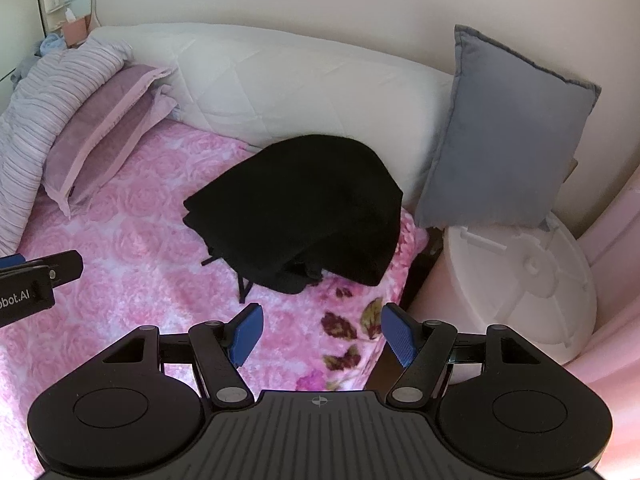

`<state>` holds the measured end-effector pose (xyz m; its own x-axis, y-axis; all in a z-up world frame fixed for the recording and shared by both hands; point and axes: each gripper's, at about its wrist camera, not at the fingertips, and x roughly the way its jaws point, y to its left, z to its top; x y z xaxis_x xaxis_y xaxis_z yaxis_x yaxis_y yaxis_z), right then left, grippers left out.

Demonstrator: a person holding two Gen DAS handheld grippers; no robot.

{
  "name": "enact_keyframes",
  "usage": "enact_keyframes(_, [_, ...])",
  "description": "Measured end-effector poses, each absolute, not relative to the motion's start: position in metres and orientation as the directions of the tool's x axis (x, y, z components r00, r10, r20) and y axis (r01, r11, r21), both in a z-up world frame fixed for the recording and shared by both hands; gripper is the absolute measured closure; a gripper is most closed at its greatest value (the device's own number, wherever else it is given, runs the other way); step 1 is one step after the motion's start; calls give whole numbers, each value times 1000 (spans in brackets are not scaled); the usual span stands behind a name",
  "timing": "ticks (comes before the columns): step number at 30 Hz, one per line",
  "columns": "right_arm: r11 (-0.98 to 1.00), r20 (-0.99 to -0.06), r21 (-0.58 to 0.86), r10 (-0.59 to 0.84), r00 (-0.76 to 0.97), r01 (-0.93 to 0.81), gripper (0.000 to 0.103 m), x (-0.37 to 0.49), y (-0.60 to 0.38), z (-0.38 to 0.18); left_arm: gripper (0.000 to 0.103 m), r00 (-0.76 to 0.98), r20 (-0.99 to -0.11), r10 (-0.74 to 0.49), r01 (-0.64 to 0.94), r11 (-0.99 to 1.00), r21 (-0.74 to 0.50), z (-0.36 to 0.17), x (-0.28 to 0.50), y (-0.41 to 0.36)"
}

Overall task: Fold clothes
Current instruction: 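Move both grippers toward the crumpled black garment by the pillows, then close the left gripper on the black garment's edge while the right gripper grasps another edge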

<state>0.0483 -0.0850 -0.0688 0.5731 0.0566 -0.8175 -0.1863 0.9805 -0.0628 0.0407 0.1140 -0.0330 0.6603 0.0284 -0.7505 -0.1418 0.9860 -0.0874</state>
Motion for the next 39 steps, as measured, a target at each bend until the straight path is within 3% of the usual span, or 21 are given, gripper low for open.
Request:
enact_keyframes(22, [985, -840, -16, 79, 537, -170, 34, 91, -136, -87, 39, 605, -796, -11, -87, 993, -79, -53, 80, 59])
enact_keyframes(39, [977, -863, -5, 104, 494, -215, 34, 165, -168, -119, 40, 541, -841, -18, -97, 992, -84, -104, 160, 36])
